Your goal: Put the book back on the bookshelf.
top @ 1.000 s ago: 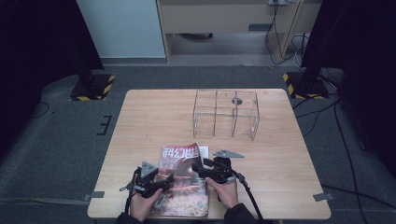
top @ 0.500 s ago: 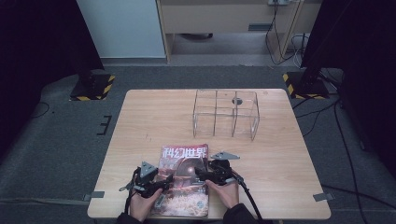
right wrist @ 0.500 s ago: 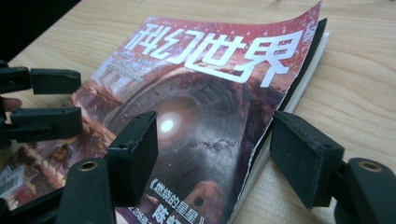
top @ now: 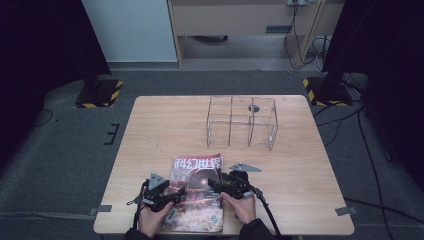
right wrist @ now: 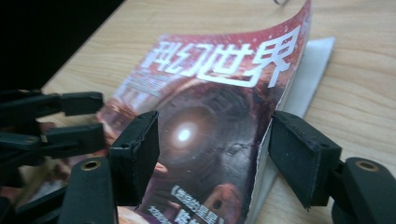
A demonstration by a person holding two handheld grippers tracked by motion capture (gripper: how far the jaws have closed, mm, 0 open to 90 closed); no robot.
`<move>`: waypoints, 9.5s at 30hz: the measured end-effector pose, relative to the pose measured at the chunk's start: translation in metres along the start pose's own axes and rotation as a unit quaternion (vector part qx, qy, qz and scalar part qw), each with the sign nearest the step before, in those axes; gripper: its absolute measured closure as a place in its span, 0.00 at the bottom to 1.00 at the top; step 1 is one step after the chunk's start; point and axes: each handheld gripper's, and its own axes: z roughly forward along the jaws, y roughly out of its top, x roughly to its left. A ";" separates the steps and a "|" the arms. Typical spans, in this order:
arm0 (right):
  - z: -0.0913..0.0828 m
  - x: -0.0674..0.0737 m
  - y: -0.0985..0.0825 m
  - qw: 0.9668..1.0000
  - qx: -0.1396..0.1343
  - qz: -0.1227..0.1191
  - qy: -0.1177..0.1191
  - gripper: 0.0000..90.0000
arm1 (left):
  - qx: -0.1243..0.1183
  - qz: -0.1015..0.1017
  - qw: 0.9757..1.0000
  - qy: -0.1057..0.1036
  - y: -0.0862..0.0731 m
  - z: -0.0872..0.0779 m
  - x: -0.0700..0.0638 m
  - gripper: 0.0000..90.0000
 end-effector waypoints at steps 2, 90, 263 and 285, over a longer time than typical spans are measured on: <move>-0.001 0.000 0.001 1.000 -0.002 -0.002 0.003 0.38 | 0.000 0.001 1.000 0.001 0.000 0.000 0.000 0.30; -0.030 0.035 0.019 0.990 -0.009 -0.089 0.109 0.96 | -0.053 -0.054 0.995 -0.067 0.006 -0.015 0.021 0.26; -0.119 -0.139 -0.019 0.966 0.039 -0.088 -0.238 0.10 | -0.248 0.022 0.967 -0.043 0.263 -0.053 -0.068 0.93; -0.119 -0.139 -0.019 0.966 0.038 -0.088 -0.239 0.10 | -0.260 0.013 0.965 -0.017 0.276 -0.009 -0.072 0.93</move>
